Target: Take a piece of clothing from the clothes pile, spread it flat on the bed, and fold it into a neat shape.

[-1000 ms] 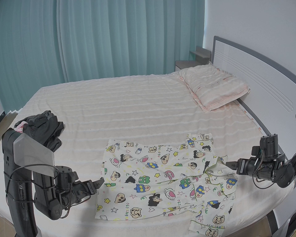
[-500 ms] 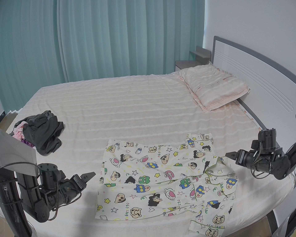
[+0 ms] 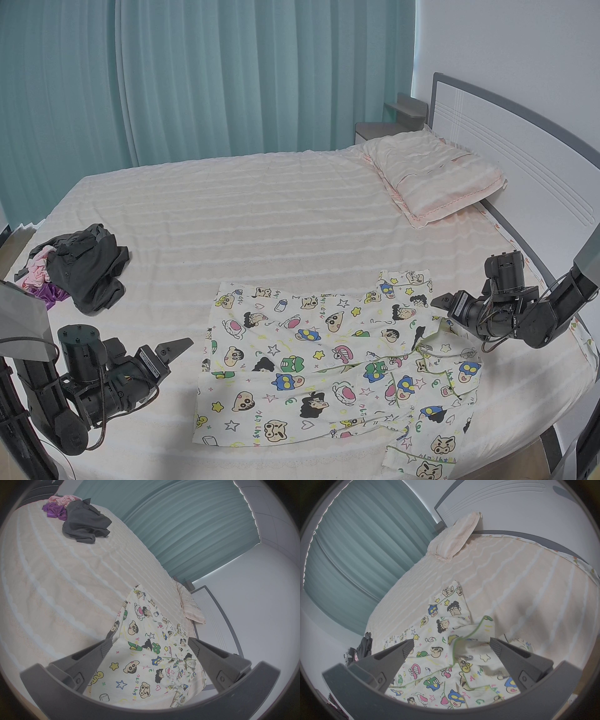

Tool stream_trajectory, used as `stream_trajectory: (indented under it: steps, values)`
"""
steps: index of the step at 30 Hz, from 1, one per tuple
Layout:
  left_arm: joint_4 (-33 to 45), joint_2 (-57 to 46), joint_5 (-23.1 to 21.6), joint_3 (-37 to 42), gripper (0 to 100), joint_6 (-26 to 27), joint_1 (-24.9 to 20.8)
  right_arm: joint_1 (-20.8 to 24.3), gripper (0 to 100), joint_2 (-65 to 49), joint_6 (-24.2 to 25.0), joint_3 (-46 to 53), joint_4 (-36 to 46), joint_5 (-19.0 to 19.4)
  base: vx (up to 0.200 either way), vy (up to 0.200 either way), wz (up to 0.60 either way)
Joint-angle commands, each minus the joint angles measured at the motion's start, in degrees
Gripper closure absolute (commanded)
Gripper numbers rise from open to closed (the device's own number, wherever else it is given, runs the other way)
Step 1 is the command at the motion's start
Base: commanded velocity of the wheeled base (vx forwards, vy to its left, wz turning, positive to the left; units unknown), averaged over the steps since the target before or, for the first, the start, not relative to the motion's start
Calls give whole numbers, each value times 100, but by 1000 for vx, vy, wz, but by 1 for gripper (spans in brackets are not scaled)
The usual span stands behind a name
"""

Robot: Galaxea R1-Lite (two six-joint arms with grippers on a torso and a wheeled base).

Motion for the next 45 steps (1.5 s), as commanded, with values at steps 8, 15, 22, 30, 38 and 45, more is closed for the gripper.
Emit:
stream_trajectory:
  steps: [8, 15, 22, 30, 38, 45]
  values:
    - [-76, -39, -3, 95, 0, -78, -21, 767, 0, -169, 20, 347, 162, -186, 0, 0, 0]
    - [-76, -39, 23, 95, 0, -86, -21, 723, 0, 482, -7, -198, 242, -459, 0, 0, 0]
    - [-76, -39, 32, 95, 0, -86, -21, 705, 100, 631, -86, -602, 532, -705, 0, 0, 0]
    - [-76, -30, 32, 95, 0, -78, -21, 705, 100, 587, -499, -1323, 1569, -713, 0, 0, 0]
    - [-76, 14, 41, 95, 0, -78, -21, 714, 100, 1097, -727, -2456, 2404, -705, 0, 0, 0]
    - [-76, 128, 49, 95, 0, -78, -21, 740, 100, 1897, -771, -3660, 3045, -652, 0, 0, 0]
